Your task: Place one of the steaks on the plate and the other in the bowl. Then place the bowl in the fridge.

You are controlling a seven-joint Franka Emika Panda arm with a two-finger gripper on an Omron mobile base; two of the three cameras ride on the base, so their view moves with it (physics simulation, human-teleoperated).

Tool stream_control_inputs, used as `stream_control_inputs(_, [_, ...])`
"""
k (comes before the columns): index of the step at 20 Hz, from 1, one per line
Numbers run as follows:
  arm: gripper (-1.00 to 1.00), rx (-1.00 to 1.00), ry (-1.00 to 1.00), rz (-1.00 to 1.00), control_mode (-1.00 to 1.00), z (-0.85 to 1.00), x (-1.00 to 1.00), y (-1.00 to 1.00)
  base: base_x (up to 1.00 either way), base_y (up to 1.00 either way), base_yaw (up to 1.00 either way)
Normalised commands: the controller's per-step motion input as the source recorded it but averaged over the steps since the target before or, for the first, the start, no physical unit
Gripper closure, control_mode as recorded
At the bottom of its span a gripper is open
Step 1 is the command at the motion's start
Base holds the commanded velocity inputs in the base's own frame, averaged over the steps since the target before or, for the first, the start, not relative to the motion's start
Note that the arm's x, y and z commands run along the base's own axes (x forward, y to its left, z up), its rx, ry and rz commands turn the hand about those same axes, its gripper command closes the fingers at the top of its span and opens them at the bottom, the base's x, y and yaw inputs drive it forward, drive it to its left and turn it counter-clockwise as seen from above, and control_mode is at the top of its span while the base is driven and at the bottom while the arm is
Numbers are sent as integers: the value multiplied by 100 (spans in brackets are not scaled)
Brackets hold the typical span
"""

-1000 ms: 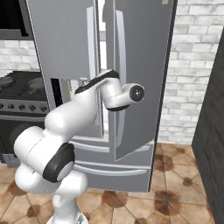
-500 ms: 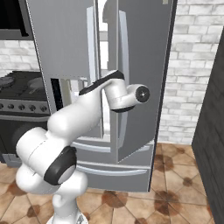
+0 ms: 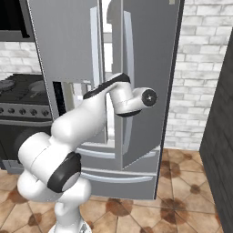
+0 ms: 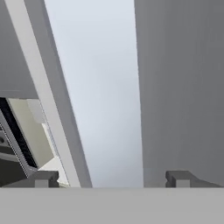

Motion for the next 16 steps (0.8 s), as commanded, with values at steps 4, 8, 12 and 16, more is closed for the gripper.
stream_control_inputs(4, [-100,-2,0,-1,-100,1,0,-46,0,0,0])
stream_control_inputs(8, [-100,-1,-5,-4,-100,2,-14,-57,0,0,0])
stream_control_inputs(12, [-100,-13,0,0,-100,3,-90,8,0,0,0])
stream_control_inputs(16, [-100,-15,0,0,-100,15,-100,38,0,0,0])
